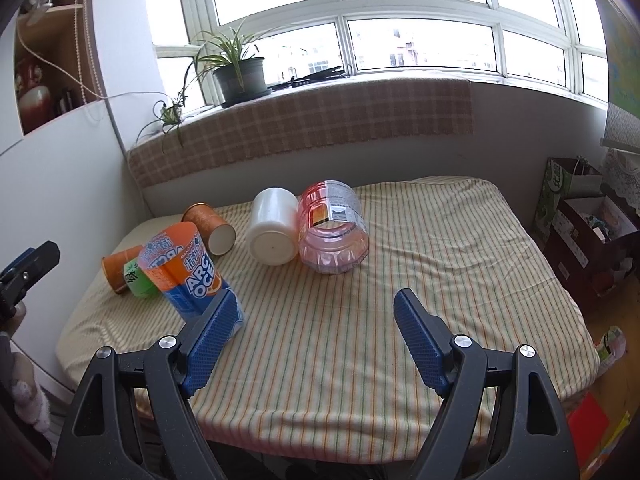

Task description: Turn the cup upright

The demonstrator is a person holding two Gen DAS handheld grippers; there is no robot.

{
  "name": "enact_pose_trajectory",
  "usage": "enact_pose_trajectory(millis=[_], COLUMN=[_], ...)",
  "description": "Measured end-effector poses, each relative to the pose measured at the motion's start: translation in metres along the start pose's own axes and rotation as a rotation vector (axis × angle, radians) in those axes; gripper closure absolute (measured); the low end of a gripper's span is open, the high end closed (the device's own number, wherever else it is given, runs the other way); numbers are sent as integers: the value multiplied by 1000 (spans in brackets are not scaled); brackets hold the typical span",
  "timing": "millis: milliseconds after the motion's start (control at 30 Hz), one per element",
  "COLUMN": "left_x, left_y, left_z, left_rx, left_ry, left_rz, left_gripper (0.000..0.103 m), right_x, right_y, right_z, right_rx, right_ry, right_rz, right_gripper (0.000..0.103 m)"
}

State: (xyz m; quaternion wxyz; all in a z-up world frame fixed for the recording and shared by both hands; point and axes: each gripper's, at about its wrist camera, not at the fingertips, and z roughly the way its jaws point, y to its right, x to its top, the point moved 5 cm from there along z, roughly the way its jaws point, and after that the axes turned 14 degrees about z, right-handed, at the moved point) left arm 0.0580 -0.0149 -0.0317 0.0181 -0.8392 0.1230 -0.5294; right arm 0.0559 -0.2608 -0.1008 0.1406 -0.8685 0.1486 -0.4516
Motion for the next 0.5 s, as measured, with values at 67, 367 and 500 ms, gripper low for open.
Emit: enact_pose_trajectory(millis=[67, 367, 500], left_x=[-1, -4, -4], left_y=[-1, -6, -7], left_z=[1, 5, 5], left_rx=[4, 18, 21], left_ry=[0, -3, -2], left_rz=[0, -3, -3], left_gripper=[1, 1, 1], right_x=[0, -3, -4], right_y=[1, 1, 0], right_z=[1, 5, 6], right_rx=[-2, 1, 9], right_ry=[-1, -18, -26], right_rz=[3, 6, 4], right_gripper=[22, 22, 22])
